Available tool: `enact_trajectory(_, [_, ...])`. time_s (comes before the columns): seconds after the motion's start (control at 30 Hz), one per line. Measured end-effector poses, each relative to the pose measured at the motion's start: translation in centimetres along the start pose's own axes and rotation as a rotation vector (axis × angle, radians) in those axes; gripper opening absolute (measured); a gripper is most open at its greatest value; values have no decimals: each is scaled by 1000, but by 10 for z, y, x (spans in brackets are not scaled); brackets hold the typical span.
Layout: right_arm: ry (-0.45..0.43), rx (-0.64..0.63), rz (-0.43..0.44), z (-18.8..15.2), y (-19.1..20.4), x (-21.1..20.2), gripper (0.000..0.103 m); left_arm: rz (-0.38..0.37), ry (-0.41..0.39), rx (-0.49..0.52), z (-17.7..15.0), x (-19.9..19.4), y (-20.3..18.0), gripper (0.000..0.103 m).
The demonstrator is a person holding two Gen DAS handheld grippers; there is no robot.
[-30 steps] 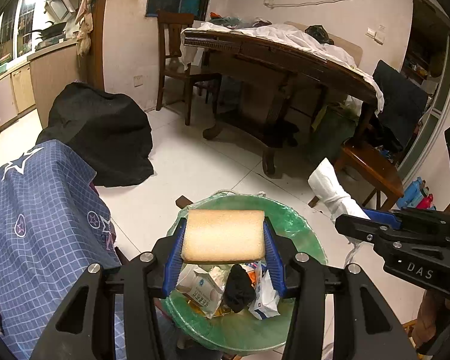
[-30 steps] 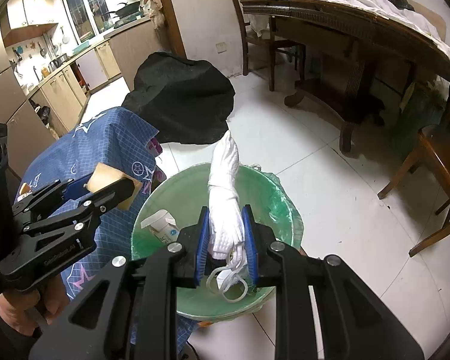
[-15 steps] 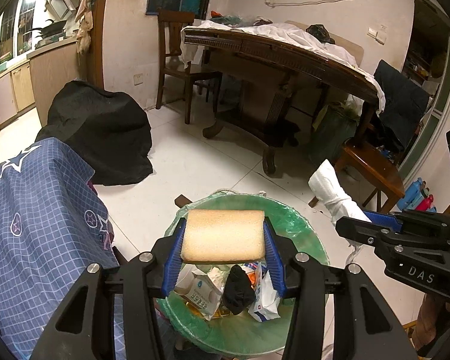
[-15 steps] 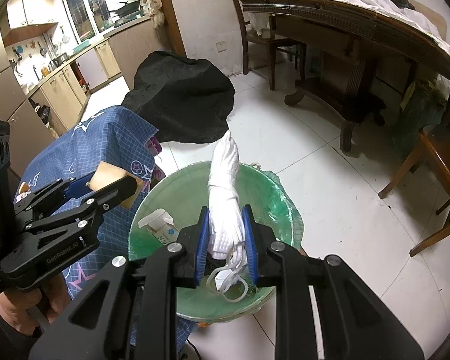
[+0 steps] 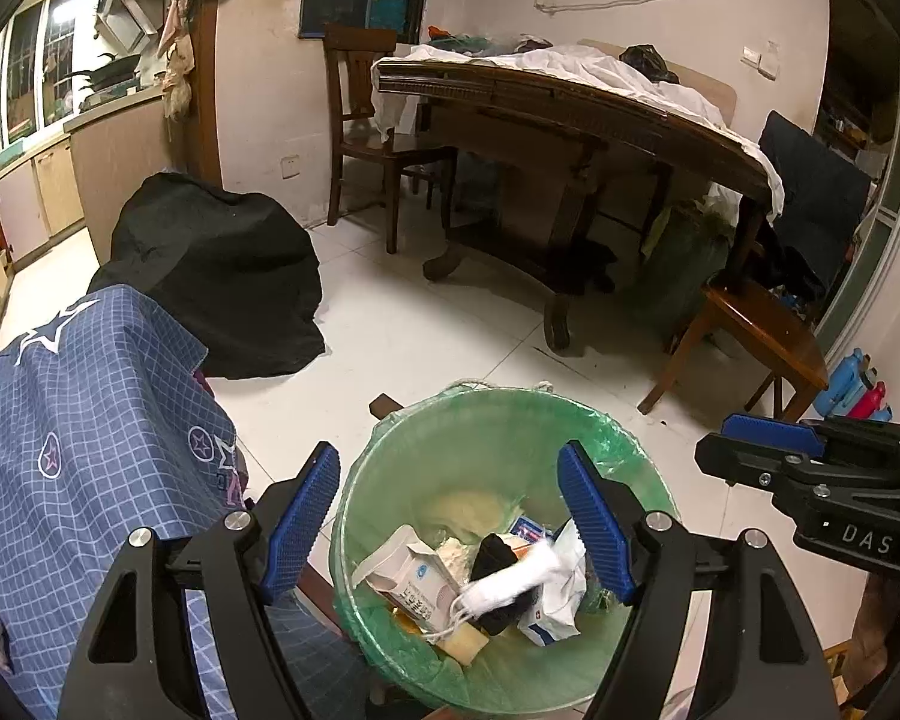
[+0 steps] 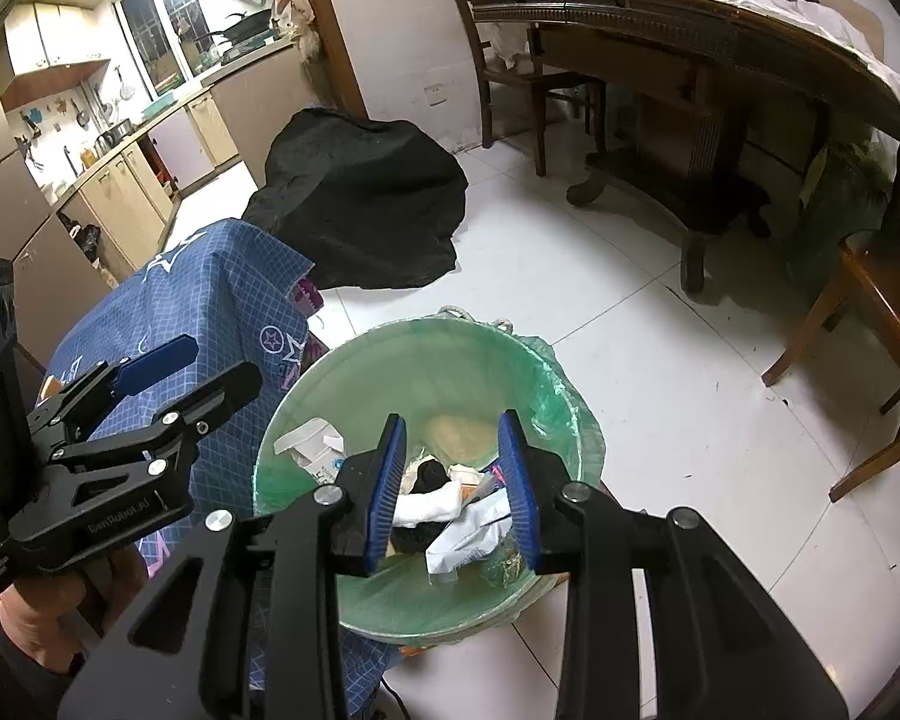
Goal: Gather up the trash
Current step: 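Grasp the white snack bag with the left tool while the right tool grasps the beige knitted sock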
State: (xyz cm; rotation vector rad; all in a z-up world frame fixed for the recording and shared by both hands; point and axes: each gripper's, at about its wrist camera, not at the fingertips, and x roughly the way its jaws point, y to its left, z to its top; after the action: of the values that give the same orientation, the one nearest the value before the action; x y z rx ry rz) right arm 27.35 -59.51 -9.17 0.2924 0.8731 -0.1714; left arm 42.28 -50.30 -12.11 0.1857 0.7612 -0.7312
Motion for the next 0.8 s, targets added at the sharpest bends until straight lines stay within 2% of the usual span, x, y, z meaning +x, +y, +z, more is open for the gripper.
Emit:
enact_trajectory(0.33, [-10,-4,-3,0,-2,-2,31,-6,0,4,-4,-8,-1,75])
enact_trajectory(0.4, [-33,-9,4,-3,1,-8,34,-7,-6,7,-7,-15,1,75])
enact_trajectory(0.5, [-85,-11,38,-12,7,-21,49,-5,-20,3,-16,-33,9,75])
enact_trajectory(0.57, [-127,-8,77,-21,13,-30,68,1,-34,7,-25,-50,20,75])
enact_trajectory(0.67, [-158,-41,135,-35,36,-39,76,24,-58,10,-42,-80,44,75])
enact_trajectory(0.8, [-153,-94,208,-49,70,-37,79,94,-86,-39,-69,-124,102,75])
